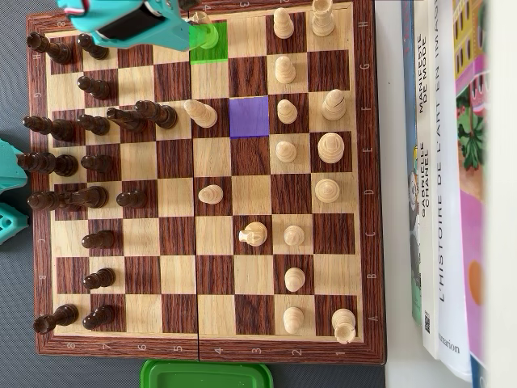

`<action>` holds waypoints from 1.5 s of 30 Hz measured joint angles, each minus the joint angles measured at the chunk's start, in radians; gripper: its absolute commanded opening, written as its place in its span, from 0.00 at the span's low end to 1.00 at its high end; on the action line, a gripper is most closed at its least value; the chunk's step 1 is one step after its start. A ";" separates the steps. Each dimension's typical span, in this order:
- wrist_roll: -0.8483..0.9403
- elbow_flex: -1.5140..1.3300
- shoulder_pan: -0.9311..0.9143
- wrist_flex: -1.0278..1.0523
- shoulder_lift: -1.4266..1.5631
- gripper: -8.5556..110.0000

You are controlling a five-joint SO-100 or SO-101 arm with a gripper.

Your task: Play chess

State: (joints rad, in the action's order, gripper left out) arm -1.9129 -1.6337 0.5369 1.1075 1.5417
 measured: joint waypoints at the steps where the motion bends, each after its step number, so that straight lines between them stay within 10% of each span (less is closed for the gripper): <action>1: 0.000 0.000 -0.003 0.000 0.009 0.18; 45: 0.239 -0.546 -0.571 -0.299 0.977 0.18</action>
State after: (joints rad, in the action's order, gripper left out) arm -1.6736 -2.1798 -0.0337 0.8084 2.5188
